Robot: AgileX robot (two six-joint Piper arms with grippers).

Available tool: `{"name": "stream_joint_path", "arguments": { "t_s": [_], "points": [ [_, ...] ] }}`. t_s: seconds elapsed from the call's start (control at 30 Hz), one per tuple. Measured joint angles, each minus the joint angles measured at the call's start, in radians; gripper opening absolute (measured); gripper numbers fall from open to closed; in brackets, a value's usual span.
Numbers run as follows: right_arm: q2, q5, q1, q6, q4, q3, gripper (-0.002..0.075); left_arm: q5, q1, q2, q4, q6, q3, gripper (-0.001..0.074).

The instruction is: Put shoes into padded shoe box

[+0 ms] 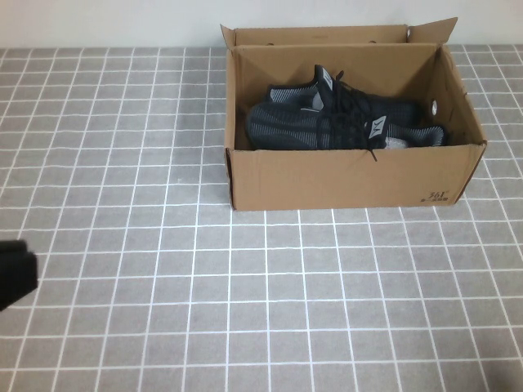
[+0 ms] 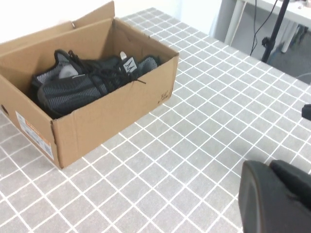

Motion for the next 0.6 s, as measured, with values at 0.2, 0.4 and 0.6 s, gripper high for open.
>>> {"name": "stream_joint_path", "arguments": {
  "t_s": [0.2,0.4,0.6],
  "points": [
    [0.0,0.0,0.0,0.0,0.0,0.0,-0.0008,0.0,0.0,-0.015,0.0,0.0,0.003,-0.0002],
    [0.0,0.0,0.0,0.0,0.0,0.0,-0.0008,-0.013,0.0,-0.011,0.0,0.0,0.003,-0.0002],
    [0.0,0.0,0.0,0.0,0.0,0.0,-0.0008,-0.023,0.0,-0.011,0.017,0.007,0.018,-0.0002]
  ]
}}
